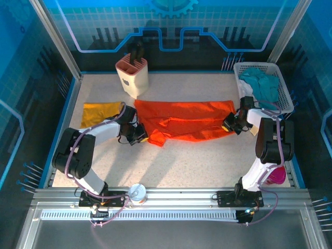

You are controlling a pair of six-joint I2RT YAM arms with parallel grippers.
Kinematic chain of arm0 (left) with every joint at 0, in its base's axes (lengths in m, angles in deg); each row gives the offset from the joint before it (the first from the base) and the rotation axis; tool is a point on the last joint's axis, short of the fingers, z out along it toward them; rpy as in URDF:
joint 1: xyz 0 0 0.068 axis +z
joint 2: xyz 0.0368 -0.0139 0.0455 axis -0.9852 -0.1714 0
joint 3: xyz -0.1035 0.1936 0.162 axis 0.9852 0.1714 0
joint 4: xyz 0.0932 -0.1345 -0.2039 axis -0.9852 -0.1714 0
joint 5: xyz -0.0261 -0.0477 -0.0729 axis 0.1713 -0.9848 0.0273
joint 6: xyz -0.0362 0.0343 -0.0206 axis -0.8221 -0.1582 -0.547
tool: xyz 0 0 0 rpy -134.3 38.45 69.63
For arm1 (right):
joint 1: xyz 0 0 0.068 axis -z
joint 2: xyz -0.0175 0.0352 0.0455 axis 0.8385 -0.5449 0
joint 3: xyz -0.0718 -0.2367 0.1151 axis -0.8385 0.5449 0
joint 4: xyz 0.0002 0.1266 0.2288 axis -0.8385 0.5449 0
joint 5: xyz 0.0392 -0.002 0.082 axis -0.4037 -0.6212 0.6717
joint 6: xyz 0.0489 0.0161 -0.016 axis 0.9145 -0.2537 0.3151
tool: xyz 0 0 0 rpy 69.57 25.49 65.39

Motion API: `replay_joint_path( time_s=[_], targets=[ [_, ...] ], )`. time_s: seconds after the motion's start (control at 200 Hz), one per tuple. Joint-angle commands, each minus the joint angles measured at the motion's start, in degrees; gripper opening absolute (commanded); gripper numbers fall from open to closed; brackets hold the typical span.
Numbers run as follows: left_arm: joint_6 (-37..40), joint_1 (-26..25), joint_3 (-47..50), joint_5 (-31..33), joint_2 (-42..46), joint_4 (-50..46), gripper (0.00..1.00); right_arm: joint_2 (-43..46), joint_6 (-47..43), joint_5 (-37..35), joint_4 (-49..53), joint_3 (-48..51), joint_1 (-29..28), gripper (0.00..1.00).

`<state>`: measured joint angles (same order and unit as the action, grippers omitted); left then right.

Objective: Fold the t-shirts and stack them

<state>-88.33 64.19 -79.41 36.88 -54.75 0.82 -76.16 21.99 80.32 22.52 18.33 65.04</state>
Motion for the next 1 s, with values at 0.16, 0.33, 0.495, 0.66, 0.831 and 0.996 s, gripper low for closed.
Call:
replay_joint_path(
  time_s=[0.16, 0.33, 0.495, 0.66, 0.831, 0.996],
  targets=[
    [7.2, -0.4, -16.0, 1.5, -0.7, -16.4, 0.0, 1.1, -0.5, 0.2, 0.8, 0.5, 0.8, 0.0],
    [11.3, -0.4, -28.1, 0.7, -10.5, -21.7, 0.01, 1.5, -0.4, 0.2, 0.8, 0.7, 0.8, 0.0],
    [14.2, -0.5, -39.0, 0.8, -19.0, -25.5, 0.07, 1.9, -0.9, 0.0, 1.3, 0.7, 0.8, 0.0],
    [14.6, -0.5, -46.2, 1.7, -23.2, -26.7, 0.31, 2.0, -1.2, 0.0, 1.4, 1.0, 0.8, 0.0],
    [15.7, -0.4, -49.0, 2.7, -23.4, -28.0, 0.43, 1.7, -1.1, 0.5, 1.0, 1.2, 0.8, 0.0],
    [15.8, 0.5, -44.1, 2.5, -18.6, -26.8, 0.48, 1.4, -1.1, 1.0, 0.4, 1.4, 0.8, 0.0]
  ],
)
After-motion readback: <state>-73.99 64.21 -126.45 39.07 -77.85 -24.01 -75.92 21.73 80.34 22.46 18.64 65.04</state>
